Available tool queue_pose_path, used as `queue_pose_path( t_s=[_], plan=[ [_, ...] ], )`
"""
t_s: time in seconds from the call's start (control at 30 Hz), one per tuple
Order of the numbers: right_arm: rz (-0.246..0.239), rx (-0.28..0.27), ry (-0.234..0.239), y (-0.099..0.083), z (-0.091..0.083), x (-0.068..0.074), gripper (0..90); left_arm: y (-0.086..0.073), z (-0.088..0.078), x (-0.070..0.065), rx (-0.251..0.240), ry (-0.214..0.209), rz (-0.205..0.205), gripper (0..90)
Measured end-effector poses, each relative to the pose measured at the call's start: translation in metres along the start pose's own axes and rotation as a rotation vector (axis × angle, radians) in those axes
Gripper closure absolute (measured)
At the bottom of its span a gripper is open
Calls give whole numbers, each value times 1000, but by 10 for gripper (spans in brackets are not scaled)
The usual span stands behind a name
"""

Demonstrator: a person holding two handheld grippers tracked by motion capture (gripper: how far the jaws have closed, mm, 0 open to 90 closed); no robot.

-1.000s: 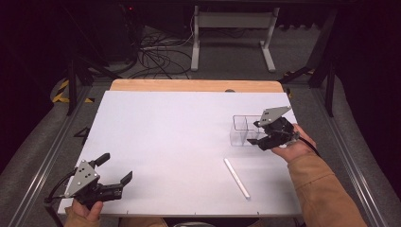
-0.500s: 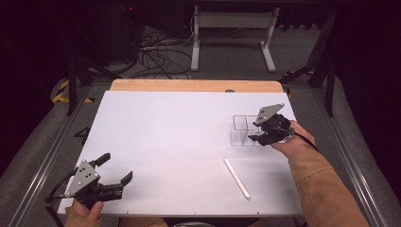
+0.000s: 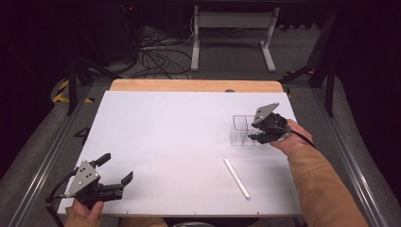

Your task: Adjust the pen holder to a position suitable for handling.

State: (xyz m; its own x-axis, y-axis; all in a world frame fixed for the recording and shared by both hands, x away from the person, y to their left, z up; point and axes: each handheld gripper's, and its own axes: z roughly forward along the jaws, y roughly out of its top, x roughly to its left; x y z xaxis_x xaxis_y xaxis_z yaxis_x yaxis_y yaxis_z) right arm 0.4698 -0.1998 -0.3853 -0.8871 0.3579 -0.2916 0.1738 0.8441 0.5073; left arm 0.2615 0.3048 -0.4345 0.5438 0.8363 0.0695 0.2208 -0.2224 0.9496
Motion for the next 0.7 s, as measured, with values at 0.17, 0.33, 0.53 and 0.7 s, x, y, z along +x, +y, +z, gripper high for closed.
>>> queue_pose_path(
  t_s=[0.17, 0.33, 0.53, 0.7],
  plan=[
    [-12, 14, 6, 2, 6, 0, 526, 0, 0, 0, -1, 0, 1, 56],
    [-28, 39, 16, 3, 12, 2, 563, 0, 0, 0, -1, 0, 1, 56],
    [-39, 75, 35, 5, 20, 5, 615, 0, 0, 0, 1, -2, -3, 56],
    [-46, 93, 42, 5, 24, 7, 649, 0, 0, 0, 3, -2, -5, 56]
  ],
)
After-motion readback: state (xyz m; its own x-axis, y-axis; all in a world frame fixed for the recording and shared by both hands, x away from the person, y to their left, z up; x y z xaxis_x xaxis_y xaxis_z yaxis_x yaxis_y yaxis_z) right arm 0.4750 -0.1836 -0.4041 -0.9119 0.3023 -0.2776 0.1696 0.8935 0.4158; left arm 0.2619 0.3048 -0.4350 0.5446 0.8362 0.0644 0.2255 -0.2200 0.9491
